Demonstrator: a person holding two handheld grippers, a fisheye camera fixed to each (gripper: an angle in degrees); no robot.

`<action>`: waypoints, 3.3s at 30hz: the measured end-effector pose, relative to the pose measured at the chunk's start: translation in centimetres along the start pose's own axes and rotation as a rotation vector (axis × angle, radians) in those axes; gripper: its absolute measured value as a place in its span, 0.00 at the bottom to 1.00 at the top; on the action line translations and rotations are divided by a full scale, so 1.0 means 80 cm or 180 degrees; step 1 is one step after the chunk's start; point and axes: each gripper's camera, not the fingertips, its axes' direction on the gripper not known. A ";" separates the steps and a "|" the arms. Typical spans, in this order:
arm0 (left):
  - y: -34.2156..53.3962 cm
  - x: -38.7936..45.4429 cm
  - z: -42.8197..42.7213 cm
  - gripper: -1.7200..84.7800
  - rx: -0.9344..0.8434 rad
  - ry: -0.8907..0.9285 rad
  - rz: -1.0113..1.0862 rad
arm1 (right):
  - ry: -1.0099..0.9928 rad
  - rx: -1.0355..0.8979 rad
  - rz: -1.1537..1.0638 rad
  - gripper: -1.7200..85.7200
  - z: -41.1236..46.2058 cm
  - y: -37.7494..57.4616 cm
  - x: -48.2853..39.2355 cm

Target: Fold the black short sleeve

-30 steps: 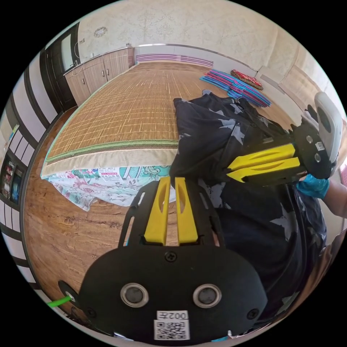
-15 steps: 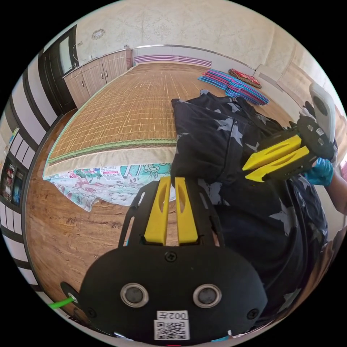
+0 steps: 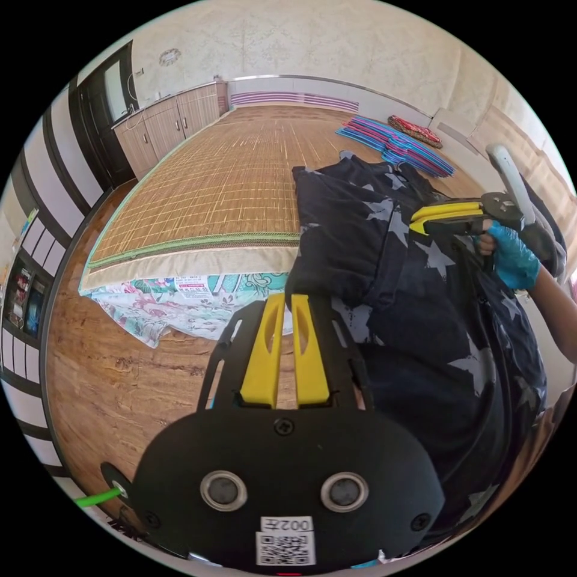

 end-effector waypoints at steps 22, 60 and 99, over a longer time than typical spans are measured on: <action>-0.090 0.124 -0.056 0.01 -0.0146 -0.0049 0.0208 | 0.1332 0.0062 0.1821 0.13 -0.075 0.223 0.124; -0.415 0.612 0.049 0.09 -0.0178 0.1400 0.2397 | 0.0996 0.0559 0.1701 0.01 -0.096 0.329 0.138; -0.439 0.534 0.057 0.01 -0.0162 0.0699 0.1677 | 0.0452 0.0677 0.1668 0.13 -0.128 0.350 0.175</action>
